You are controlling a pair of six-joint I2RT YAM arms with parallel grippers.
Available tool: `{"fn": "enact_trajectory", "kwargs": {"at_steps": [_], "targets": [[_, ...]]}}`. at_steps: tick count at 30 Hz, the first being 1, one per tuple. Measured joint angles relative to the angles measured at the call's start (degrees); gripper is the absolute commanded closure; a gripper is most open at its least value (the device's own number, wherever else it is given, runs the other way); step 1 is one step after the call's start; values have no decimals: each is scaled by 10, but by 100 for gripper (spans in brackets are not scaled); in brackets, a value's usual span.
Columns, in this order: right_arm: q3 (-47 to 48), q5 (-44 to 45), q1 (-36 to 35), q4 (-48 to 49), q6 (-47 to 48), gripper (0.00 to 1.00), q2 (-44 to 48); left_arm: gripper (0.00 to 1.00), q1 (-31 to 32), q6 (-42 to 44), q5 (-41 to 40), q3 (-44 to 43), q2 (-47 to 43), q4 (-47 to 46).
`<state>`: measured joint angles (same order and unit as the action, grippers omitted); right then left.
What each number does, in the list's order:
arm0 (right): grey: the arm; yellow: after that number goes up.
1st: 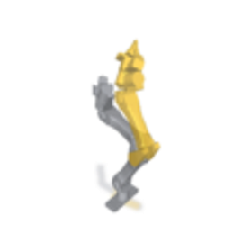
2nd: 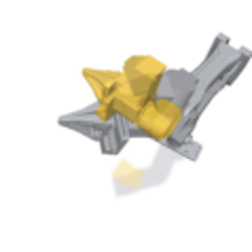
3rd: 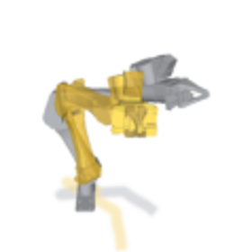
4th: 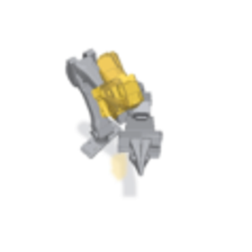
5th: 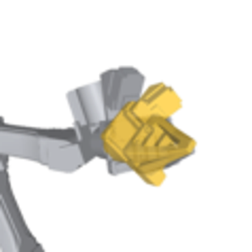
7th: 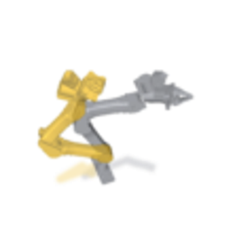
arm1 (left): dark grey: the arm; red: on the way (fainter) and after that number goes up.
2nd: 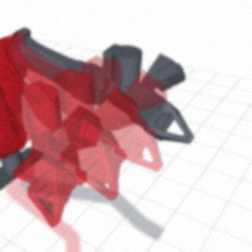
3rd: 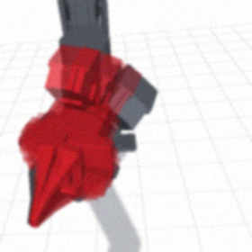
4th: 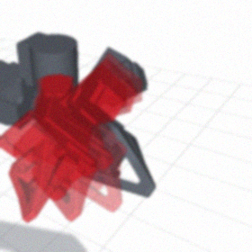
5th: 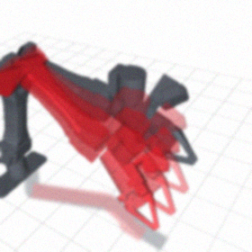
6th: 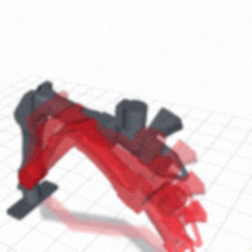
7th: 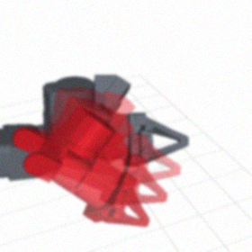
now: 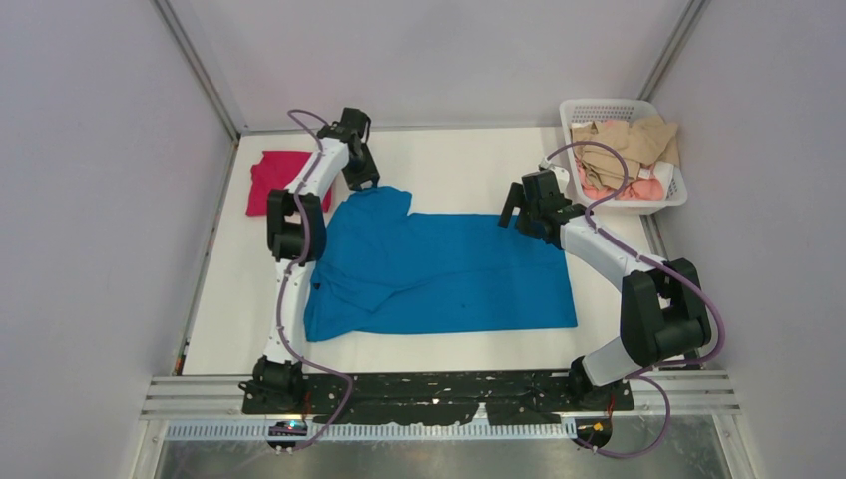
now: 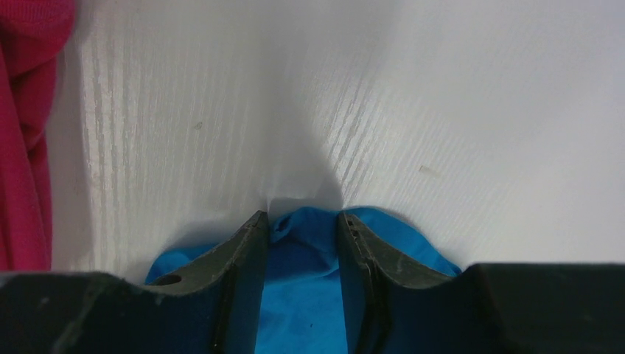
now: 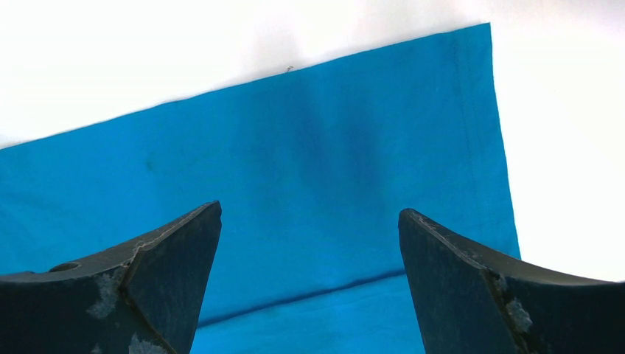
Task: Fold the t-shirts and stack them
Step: Grab the side of the flattened tshirt furthest away from the robot with both arms
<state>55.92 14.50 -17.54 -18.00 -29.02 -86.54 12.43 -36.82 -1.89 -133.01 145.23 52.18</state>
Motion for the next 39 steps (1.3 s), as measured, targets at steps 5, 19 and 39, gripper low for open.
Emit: {"fn": "enact_trajectory", "kwargs": {"at_steps": [5, 19, 39], "targets": [[0, 4, 0, 0, 0, 5, -1, 79, 3, 25, -1, 0, -1, 18], [6, 27, 15, -1, 0, 5, -21, 100, 6, 62, 19, 59, -38, -6], [233, 137, 58, -77, -51, 2, -245, 100, 24, 99, 2, 252, -207, -91]]}}
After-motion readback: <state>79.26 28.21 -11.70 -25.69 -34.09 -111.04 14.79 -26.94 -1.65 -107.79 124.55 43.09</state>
